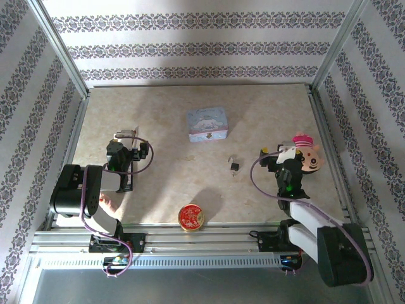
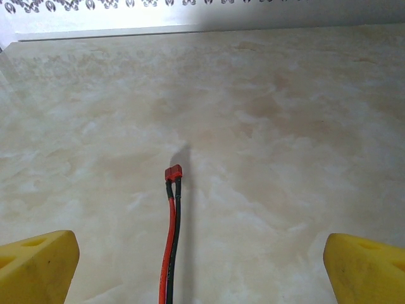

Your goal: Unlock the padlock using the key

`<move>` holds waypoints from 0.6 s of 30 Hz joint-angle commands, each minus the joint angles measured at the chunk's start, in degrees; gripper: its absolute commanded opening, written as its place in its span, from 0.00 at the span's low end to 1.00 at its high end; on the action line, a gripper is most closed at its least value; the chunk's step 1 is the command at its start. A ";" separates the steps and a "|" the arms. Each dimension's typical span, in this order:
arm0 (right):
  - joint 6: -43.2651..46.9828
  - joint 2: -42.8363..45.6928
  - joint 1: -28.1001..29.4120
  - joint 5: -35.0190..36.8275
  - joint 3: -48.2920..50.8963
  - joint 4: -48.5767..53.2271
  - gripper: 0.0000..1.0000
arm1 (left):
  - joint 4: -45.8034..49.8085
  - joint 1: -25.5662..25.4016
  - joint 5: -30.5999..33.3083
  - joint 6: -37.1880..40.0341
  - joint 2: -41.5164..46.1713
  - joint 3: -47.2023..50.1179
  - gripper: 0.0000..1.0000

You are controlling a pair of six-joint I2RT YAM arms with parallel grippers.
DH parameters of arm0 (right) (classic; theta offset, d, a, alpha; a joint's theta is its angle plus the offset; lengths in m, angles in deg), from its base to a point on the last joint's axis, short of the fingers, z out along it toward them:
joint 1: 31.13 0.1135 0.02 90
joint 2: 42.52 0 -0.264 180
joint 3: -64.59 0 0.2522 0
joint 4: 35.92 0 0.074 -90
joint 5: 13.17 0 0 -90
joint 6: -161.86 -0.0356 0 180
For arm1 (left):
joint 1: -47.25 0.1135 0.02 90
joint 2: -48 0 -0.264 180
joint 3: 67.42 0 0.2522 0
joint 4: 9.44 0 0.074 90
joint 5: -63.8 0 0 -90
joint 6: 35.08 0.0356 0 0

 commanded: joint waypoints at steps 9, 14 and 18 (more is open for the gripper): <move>0.33 -13.74 -1.79 -3.86 -2.82 -17.19 0.98 | 0.19 0.45 -0.32 -0.92 0.06 -0.41 0.99; -0.42 -20.43 -3.90 -6.45 -3.01 -23.78 0.98 | 0.20 0.47 -0.26 -0.99 0.06 -0.45 0.99; -1.46 -27.76 -4.88 -7.63 -4.06 -29.14 0.98 | 0.19 0.45 -0.24 -0.98 0.06 -0.47 0.99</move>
